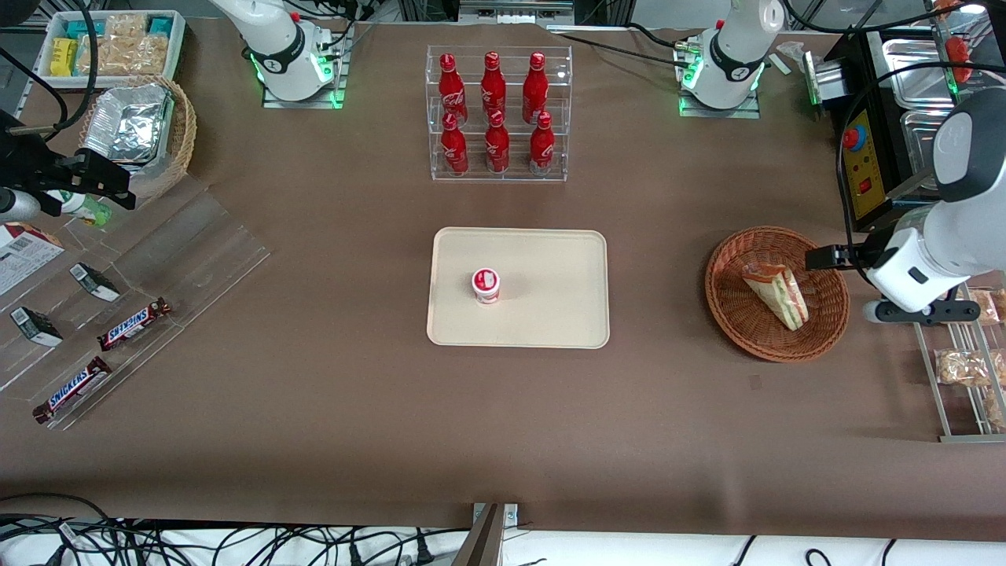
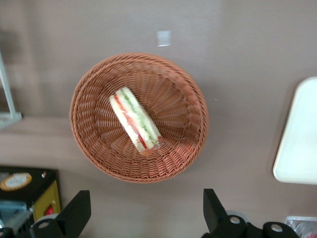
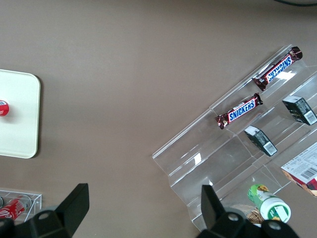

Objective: Place sandwich from basket to tray
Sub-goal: 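Lower the open left gripper over the sandwich in the wicker basket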

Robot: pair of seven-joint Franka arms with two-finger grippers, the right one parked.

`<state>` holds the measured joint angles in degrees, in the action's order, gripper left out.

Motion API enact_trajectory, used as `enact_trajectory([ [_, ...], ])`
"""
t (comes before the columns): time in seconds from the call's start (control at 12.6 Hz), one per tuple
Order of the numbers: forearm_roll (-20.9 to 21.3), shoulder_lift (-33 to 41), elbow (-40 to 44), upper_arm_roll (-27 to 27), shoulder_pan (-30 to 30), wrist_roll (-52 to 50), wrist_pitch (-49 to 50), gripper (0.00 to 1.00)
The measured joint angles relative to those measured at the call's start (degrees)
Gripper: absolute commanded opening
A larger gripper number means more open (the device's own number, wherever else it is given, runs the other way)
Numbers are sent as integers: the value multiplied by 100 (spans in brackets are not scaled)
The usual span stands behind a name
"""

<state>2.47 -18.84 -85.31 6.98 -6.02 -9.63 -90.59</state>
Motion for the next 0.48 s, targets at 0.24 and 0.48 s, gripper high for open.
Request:
enact_trajectory([
  [0.24,0,-160,-426,7,4,-1712,-717,100],
  [0.48,159,-187,-1200,14,12,-2204,-1457,100],
])
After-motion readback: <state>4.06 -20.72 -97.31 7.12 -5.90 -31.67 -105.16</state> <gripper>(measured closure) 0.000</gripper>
